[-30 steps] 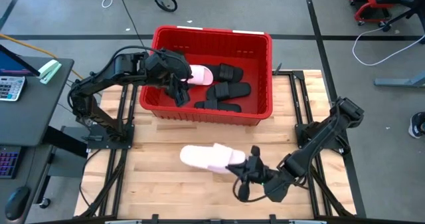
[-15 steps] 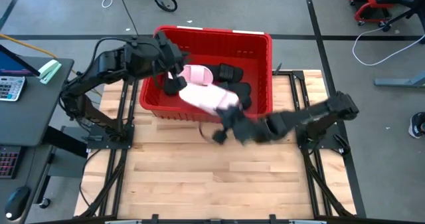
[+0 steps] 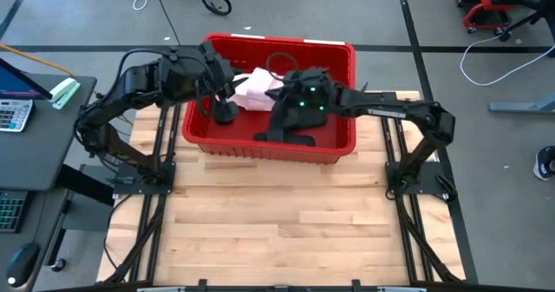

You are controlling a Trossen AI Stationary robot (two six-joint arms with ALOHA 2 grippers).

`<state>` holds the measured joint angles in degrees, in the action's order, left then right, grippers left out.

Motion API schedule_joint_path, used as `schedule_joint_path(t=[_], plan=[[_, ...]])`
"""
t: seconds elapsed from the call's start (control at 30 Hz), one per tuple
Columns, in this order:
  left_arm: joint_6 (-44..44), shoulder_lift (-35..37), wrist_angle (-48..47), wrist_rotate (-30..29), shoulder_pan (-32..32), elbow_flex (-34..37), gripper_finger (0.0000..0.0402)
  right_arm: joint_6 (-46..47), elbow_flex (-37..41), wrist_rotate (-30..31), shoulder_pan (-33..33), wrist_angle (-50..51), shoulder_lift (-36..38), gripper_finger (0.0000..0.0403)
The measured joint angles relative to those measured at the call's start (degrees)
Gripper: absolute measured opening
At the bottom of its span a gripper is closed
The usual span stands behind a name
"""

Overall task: Pick and place slides into bin
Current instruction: Put the pink slipper into the red bin

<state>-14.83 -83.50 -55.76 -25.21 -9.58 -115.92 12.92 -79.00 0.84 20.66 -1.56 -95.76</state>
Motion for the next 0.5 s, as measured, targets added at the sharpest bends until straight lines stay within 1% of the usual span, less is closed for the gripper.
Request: schedule_joint_path(t=[0.2,0.3,0.5], plan=[[0.0,0.0,-0.9,0.0,0.0,0.0,0.0073,-1.2,1.0,-7.1,2.2,-9.8,-8.4,0.0],[0.0,0.0,-1.4,0.0,0.0,0.0,0.0071,-2.9,-0.2,-7.6,2.1,-11.2,-12.5,0.0],[0.5,0.0,-3.1,0.0,0.0,0.0,0.0078,-0.1,-1.1,-8.1,2.1,-10.9,-17.9,0.0]])
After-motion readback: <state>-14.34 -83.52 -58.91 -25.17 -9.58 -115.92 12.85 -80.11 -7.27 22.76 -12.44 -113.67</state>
